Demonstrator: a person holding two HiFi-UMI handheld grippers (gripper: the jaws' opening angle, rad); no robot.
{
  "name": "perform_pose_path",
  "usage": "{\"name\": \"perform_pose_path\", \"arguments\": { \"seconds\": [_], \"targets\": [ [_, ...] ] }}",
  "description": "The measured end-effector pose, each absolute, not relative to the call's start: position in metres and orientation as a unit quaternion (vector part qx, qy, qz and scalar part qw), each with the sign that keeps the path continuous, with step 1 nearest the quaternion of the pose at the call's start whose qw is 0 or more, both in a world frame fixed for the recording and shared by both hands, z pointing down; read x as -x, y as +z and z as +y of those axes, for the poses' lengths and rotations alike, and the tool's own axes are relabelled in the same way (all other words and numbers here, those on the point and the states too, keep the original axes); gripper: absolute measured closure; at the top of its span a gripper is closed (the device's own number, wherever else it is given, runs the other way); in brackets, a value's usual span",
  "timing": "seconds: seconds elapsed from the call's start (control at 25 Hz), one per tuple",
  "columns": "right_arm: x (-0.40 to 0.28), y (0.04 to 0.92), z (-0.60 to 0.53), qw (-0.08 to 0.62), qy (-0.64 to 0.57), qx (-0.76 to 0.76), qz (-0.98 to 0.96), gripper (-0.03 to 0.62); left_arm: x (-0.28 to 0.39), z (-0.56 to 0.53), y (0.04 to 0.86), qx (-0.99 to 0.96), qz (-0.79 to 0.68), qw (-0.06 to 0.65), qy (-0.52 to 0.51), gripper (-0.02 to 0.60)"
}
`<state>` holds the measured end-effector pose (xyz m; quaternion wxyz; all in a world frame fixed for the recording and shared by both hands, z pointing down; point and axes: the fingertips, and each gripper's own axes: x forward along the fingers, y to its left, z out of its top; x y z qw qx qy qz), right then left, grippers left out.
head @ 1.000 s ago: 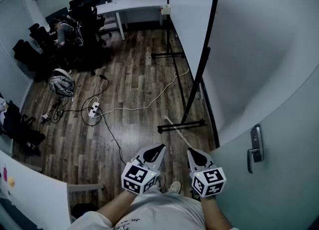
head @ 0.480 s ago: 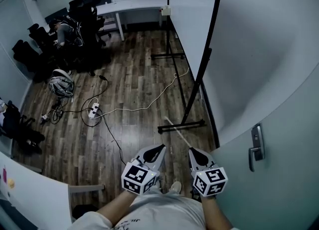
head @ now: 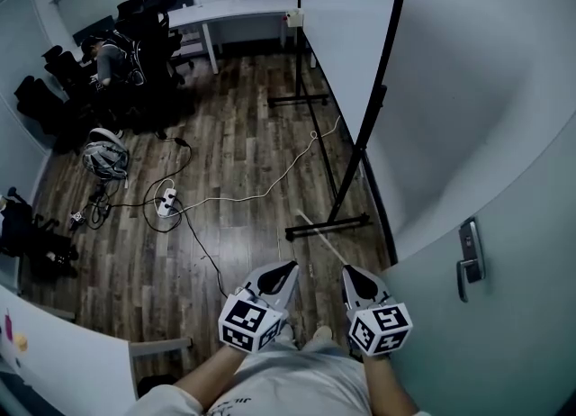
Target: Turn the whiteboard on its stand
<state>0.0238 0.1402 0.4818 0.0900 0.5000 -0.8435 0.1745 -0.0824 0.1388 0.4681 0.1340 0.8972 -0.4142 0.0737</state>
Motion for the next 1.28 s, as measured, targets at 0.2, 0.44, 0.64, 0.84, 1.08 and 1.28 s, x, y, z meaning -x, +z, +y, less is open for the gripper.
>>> {"name": "perform_pose_path", "arguments": {
  "seconds": [0.2, 0.44, 0.64, 0.84, 1.08, 1.28],
  "targets": [
    [-0.017, 0.484, 0.134, 0.093, 0.179, -0.507, -0.838, 0.589, 0.089, 0.131, 0.466, -0.899, -0.413, 0.132, 0.070, 0.572],
    [-0.017, 0.487, 0.111, 0.091, 0.181, -0.503, -0.840, 0.589, 0.087, 0.109, 0.469, -0.899, -0.410, 0.137, 0.071, 0.572],
    [-0.025, 0.495, 0.071, 0.088, 0.185, -0.497, -0.843, 0.589, 0.078, 0.073, 0.476, -0.895, -0.417, 0.138, 0.073, 0.572],
    [-0.035, 0.486, 0.020, 0.088, 0.175, -0.492, -0.849, 0.589, 0.069, 0.023, 0.470, -0.894, -0.422, 0.134, 0.070, 0.572],
    [-0.055, 0.481, -0.032, 0.090, 0.166, -0.488, -0.852, 0.589, 0.049, -0.027, 0.466, -0.893, -0.425, 0.131, 0.065, 0.572],
    [-0.077, 0.476, -0.068, 0.087, 0.163, -0.487, -0.854, 0.589, 0.026, -0.064, 0.461, -0.892, -0.428, 0.128, 0.063, 0.572]
  ]
}}
